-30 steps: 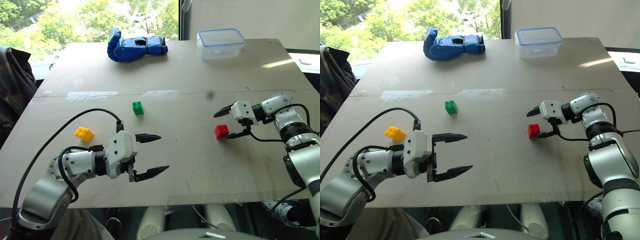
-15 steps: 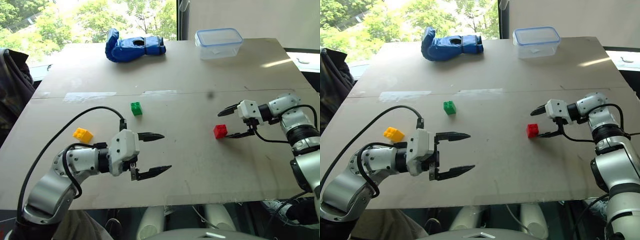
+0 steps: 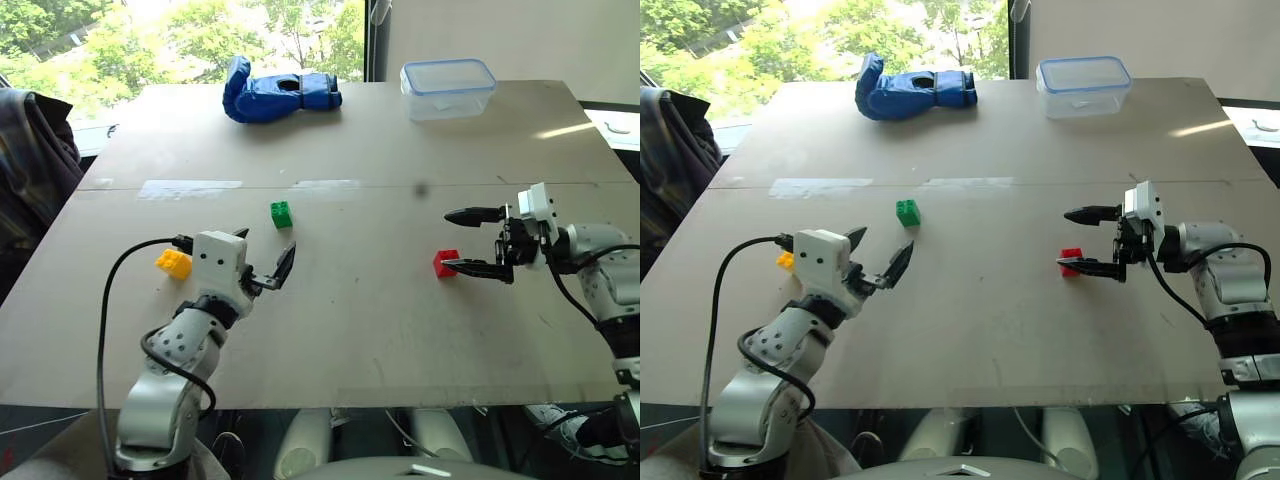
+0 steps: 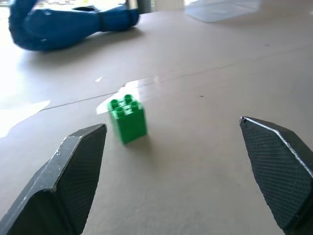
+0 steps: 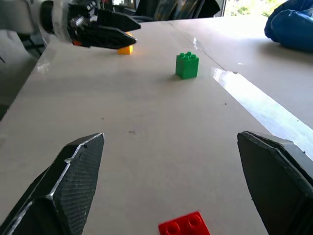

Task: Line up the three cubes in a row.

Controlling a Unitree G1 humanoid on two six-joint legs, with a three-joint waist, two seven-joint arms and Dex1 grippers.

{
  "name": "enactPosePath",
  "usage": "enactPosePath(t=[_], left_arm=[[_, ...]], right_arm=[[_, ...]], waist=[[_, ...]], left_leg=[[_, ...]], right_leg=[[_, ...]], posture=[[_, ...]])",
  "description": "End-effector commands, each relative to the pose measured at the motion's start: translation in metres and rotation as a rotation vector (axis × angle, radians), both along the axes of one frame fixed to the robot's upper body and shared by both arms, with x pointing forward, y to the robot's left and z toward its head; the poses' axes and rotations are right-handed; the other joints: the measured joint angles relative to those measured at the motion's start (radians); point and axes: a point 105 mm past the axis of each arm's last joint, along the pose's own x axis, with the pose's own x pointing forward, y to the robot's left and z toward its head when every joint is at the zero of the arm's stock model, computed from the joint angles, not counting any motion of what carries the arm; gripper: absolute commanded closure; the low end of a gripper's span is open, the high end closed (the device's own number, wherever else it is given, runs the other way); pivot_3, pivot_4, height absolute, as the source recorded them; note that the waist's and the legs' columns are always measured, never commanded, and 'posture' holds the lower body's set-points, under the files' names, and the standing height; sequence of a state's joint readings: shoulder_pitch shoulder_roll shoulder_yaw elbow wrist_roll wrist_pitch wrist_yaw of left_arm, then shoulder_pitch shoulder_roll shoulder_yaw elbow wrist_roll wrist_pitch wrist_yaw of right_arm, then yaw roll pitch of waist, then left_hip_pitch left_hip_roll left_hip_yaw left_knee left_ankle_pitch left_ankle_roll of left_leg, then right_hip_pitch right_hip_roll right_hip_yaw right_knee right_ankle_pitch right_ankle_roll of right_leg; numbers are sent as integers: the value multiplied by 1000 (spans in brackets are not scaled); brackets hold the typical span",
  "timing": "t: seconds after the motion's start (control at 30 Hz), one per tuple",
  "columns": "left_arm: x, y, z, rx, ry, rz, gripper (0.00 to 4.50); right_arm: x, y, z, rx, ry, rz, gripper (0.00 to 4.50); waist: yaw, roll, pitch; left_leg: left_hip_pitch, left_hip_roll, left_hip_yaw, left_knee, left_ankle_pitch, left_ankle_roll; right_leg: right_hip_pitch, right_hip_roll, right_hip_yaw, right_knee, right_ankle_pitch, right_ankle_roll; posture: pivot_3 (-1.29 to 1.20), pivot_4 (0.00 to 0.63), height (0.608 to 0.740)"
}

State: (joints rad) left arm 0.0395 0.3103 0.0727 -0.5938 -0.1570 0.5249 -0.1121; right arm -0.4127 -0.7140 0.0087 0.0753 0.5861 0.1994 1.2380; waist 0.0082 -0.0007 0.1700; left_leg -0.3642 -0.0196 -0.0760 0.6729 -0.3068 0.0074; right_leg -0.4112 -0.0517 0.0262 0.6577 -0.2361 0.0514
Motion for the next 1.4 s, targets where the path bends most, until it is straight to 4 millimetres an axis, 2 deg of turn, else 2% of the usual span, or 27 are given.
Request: enactPosePath(t=[0.03, 0.2, 0.47, 0.63, 0.9, 1.1, 1.2, 1.37, 1.4], left_arm=[[12, 5, -2, 106, -32, 162, 46], [39, -4, 0, 53, -60, 194, 46], [72, -19, -10, 41, -40, 149, 46], [78, -20, -16, 35, -29, 144, 46], [93, -22, -21, 27, -22, 147, 46], [98, -28, -25, -4, -18, 147, 46], [98, -26, -27, 1, -9, 171, 959], [98, -18, -32, -3, 12, 224, 3222], [98, -17, -33, -4, 16, 231, 3246]], right_arm=[[-5, 3, 25, 94, -54, -111, 28], [-11, 6, 22, 97, -79, -192, 28], [-5, 5, 25, 94, -126, -299, 28], [-12, 1, 27, 124, -93, -284, 28], [-21, -24, 23, 124, -57, -274, 28], [-28, -40, 21, 88, -54, -257, 28], [-28, -42, 20, 78, -56, -252, 0], [-26, -45, 19, 72, -61, -260, 0], [-26, -46, 18, 70, -61, -261, 0]], waist=[[1, 0, 0], [7, -1, 0], [3, -3, -1], [3, -3, -1], [5, -4, -1], [4, -4, -1], [5, -5, -1], [5, -5, -1], [5, -5, -1]], left_leg=[[0, -1, 0, 0, 0, 0], [0, -1, 0, 0, 2, -3], [0, -3, 0, 1, 3, -4], [-1, -3, 0, 1, 3, -4], [-1, -4, -1, 1, 3, -4], [0, -4, 0, 1, 3, -4], [-1, -4, 0, 2, 3, -4], [0, -4, 0, 2, 3, -4], [0, -4, 0, 2, 3, -4]], right_leg=[[0, 1, 0, 0, 0, 0], [0, 1, 0, 0, 0, 0], [0, 2, 0, -1, 0, 0], [0, 2, 0, -1, 0, 0], [0, 2, -1, -1, 0, 0], [0, 3, 0, 0, 0, 0], [0, 2, 0, 0, 0, 0], [0, 2, 0, 0, 0, 0], [0, 2, 0, 0, 0, 0]], posture=[[0, 150, 740], [0, 150, 740], [0, 150, 740], [0, 150, 740], [0, 150, 740], [0, 150, 740], [0, 150, 740], [0, 150, 740], [0, 150, 740]])
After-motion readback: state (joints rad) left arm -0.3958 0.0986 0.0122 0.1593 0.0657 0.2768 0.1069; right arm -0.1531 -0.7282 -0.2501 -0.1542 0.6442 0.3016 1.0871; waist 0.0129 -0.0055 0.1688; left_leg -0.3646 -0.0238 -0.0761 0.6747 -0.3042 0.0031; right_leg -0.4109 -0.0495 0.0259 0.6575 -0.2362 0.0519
